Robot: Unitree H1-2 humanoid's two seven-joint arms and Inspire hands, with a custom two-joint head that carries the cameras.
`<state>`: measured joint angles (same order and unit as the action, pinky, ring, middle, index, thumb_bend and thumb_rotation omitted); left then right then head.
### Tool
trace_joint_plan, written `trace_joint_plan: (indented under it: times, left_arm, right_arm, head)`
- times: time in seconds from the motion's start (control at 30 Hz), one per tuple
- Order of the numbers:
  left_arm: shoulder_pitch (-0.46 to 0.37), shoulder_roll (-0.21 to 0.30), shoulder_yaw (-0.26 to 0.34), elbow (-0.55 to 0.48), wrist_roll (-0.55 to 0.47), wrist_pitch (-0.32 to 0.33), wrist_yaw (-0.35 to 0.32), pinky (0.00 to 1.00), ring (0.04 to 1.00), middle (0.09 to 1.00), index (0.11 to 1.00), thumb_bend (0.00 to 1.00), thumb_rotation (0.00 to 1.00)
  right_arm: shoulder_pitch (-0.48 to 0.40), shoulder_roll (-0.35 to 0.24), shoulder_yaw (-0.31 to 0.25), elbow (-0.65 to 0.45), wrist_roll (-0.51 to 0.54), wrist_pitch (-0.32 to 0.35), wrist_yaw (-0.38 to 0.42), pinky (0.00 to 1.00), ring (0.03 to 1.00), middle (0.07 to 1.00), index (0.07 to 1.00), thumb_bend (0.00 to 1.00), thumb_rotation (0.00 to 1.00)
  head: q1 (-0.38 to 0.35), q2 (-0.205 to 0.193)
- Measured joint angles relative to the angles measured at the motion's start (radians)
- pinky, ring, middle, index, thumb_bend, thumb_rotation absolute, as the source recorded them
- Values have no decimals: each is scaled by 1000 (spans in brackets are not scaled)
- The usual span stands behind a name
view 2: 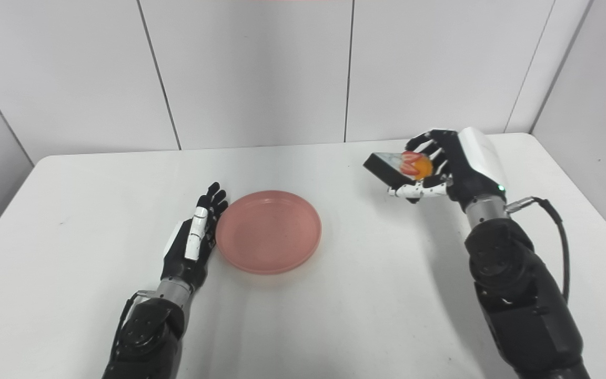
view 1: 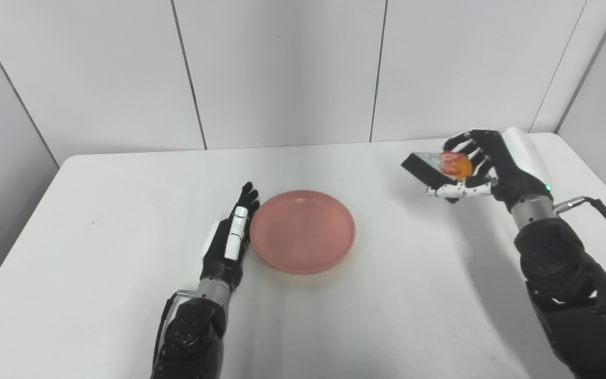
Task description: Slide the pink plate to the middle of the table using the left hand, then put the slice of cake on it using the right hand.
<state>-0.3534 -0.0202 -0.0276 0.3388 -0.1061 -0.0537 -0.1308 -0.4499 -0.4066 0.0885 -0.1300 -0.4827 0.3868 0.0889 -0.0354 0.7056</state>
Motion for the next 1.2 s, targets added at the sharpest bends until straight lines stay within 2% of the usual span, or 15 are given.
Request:
trace_joint_plan:
  times: [0.2,0.43,0.6,0.77,0.87,1.0,1.03,1.1,1.13,1.2]
  left_arm:
    - [-2,-6,-1,9,4,-14,7,1000,1000,1000,1000,645,1000]
    - [-8,-19,-3,18,24,-23,23,1000,1000,1000,1000,638,1000]
    - [-21,-28,-7,41,56,-47,44,1000,1000,1000,1000,660,1000]
    - [-28,-38,-11,53,77,-54,65,1000,1000,1000,1000,664,1000]
    - [-29,-39,-11,53,77,-54,64,1000,1000,1000,1000,670,1000]
    - [-29,-42,-9,56,77,-61,65,1000,1000,1000,1000,683,1000]
    - [-29,-43,-8,56,77,-64,65,1000,1000,1000,1000,685,1000]
    - [-29,-45,-8,56,77,-69,65,1000,1000,1000,1000,680,1000]
    - [-29,-47,-9,56,77,-69,65,1000,1000,1000,1000,682,1000]
    - [-29,-47,-10,56,80,-70,66,1000,1000,1000,1000,673,1000]
  right_arm:
    - [2,26,47,-18,5,-3,50,283,360,433,538,518,0]
    - [-14,73,139,1,-31,-17,60,260,334,422,537,518,0]
    - [-50,111,173,34,-45,-27,70,265,341,419,534,518,0]
    - [-82,143,218,115,-62,-61,69,264,341,410,529,518,0]
    - [-91,154,249,170,-84,-103,67,287,369,419,525,520,0]
    - [-104,176,278,245,-109,-142,54,252,334,405,522,519,0]
    - [-108,181,283,262,-115,-157,51,247,329,440,505,523,0]
    - [-120,190,298,292,-130,-172,44,264,353,417,520,521,0]
    - [-125,193,305,305,-139,-180,38,254,340,447,504,524,0]
    - [-135,194,323,339,-167,-212,17,252,342,411,517,521,0]
  head:
    - [12,3]
    - [22,5]
    - [35,2]
    - [37,2]
    - [37,2]
    - [37,2]
    - [35,3]
    - [35,3]
    - [35,5]
    - [32,8]
